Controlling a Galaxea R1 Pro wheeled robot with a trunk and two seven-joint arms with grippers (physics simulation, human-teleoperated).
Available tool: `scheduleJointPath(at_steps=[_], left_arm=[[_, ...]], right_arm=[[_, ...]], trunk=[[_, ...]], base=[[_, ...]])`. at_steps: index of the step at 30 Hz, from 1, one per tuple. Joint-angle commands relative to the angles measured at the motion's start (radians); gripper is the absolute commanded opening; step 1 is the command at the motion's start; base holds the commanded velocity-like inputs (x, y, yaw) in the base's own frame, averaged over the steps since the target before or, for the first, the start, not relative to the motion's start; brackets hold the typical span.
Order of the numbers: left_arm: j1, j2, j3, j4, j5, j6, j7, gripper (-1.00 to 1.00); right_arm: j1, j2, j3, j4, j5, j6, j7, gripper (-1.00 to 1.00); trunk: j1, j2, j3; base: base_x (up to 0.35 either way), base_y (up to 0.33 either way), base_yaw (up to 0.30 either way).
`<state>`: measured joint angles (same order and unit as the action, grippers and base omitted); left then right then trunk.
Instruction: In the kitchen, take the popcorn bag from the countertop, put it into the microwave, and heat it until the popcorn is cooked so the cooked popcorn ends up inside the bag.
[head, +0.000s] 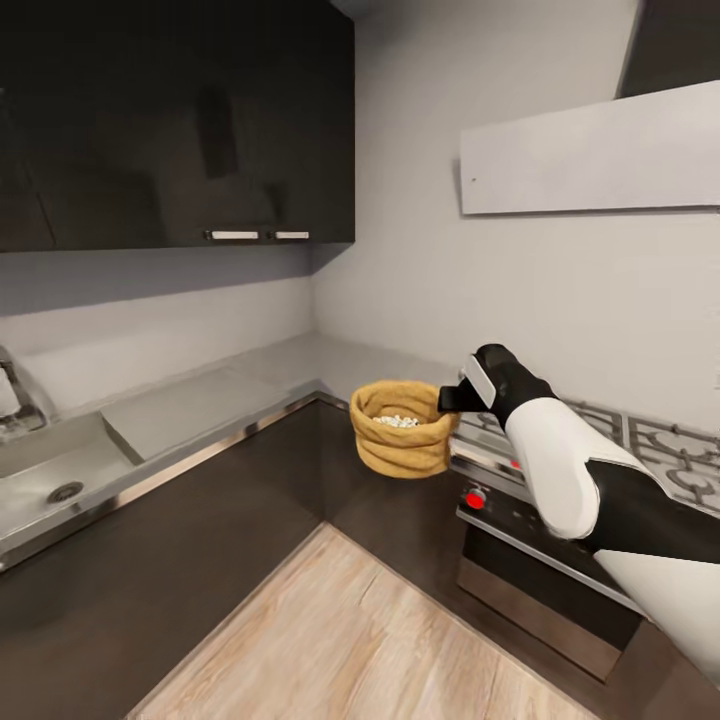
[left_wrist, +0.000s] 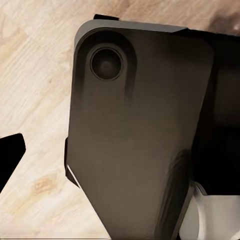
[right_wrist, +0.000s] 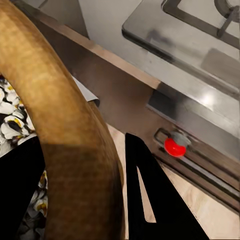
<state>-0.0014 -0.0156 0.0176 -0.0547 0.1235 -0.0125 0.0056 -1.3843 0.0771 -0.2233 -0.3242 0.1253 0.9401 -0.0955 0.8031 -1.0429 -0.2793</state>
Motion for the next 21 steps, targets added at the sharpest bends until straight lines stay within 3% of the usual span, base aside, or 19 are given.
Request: scheduleJointPath(at_steps=[1,21], left_arm=[[0.0,0.0,0.001,-0.001,0.008,-0.001,0.001,1.0],[0.0,0.001,-0.001,-0.001,0.008,-0.001,0.001,1.0]], right_arm=[[-0.001,0.001,-0.008,0.004,0.009,0.003,-0.001,-1.0],[-0.001,0.0,-0.008,0.046,0.008,-0.017,-0.003,-1.0]], trunk=[[0.0,-0.001,-0.001],[0.0,-0.001,-0.001]], base=[[-0.346,0.0,0.0],[-0.345,0.0,0.0]])
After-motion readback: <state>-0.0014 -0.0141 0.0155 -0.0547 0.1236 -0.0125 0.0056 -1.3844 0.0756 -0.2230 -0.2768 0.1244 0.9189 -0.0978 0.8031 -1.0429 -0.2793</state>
